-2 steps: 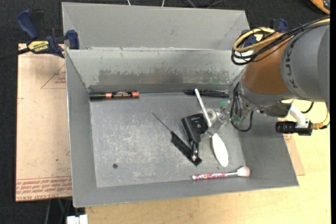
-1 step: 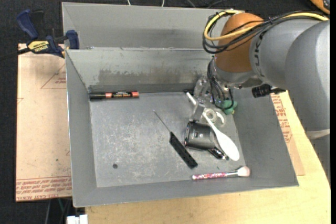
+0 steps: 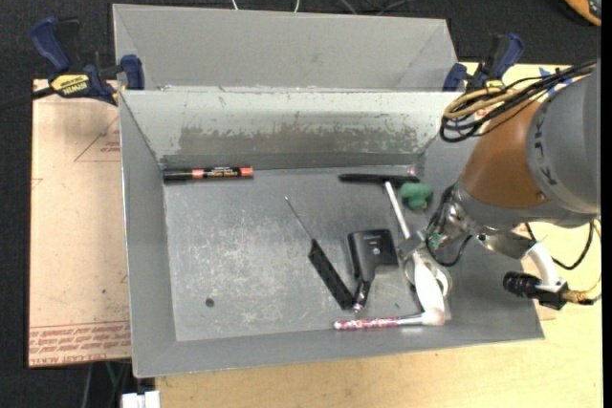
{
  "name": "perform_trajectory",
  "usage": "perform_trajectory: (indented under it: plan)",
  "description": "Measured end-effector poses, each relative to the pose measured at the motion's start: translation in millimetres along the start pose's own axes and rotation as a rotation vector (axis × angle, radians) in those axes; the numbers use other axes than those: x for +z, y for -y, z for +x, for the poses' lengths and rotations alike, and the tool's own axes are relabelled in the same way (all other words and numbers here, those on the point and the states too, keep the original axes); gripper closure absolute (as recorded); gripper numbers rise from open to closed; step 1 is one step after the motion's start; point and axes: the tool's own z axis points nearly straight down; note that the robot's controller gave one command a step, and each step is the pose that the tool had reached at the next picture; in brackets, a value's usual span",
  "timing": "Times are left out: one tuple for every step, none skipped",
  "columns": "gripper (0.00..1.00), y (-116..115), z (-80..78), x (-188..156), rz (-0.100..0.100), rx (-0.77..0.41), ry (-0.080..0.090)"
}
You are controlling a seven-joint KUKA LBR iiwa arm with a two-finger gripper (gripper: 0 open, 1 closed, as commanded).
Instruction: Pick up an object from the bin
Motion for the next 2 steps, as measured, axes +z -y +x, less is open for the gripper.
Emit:
perform_trajectory:
  plan:
    - [1.0, 1.3, -0.6, 0.0, 0.001, 0.007, 0.001]
    - [1.0, 1.5, -0.2, -6.1, 0.001, 0.005, 0.0]
